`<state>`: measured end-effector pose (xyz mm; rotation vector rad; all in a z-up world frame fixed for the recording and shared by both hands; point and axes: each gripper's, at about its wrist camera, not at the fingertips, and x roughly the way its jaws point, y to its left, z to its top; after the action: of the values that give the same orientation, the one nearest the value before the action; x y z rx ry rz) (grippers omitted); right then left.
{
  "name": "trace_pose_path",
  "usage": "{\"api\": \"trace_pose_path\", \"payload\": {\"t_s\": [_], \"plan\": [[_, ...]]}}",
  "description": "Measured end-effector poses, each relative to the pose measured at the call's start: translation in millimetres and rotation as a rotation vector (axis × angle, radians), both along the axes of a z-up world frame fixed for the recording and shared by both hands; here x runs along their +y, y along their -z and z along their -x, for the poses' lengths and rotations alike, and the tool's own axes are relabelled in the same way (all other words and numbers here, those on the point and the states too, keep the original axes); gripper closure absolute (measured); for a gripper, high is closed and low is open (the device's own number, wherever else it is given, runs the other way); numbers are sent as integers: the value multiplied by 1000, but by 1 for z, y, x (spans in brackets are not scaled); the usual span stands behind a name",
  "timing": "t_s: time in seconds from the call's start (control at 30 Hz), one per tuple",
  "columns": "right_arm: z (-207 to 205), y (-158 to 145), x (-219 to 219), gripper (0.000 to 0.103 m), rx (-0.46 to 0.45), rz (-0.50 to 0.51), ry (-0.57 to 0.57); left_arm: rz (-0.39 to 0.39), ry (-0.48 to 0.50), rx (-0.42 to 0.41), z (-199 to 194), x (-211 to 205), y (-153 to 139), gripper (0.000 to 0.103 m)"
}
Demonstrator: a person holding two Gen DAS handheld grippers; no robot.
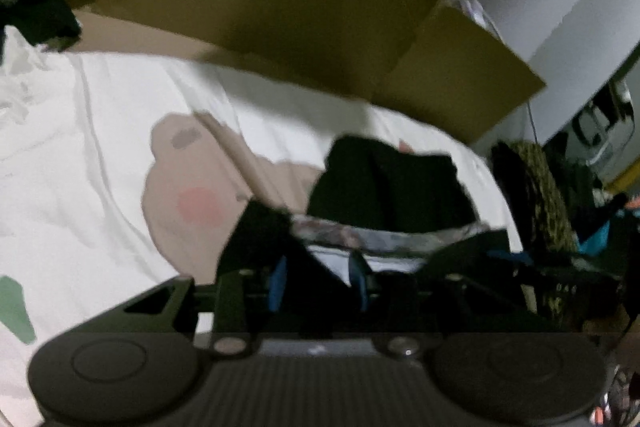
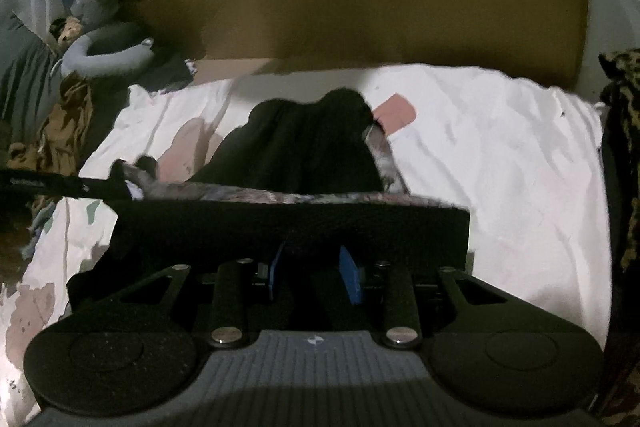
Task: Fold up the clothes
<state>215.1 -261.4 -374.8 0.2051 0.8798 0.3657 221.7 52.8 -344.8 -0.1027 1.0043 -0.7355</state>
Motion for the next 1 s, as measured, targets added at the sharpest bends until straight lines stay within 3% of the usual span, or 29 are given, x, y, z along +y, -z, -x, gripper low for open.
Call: {"api": "trace_pose_path", "payload": {"t_s": [0.17,0.47,0.63,0.93,1.0], "plan": [[-2,-4,-8,65,-8,4,43,8,-26,-27,-4,7,-9,67],[6,-3,-46,56,25,-5,190,-100,-32,-33,-7,2,17,67],[3,6,-61,56,65,-32,242,-98,-36,-9,-18,-1,27,67],[-4,14,-64,52,75,-129,222,-44,-35,68,-26,-7,39,65],[-5,13,-66,71,69,-137,224,-35,-32,76,-26,-7,40,77]]}}
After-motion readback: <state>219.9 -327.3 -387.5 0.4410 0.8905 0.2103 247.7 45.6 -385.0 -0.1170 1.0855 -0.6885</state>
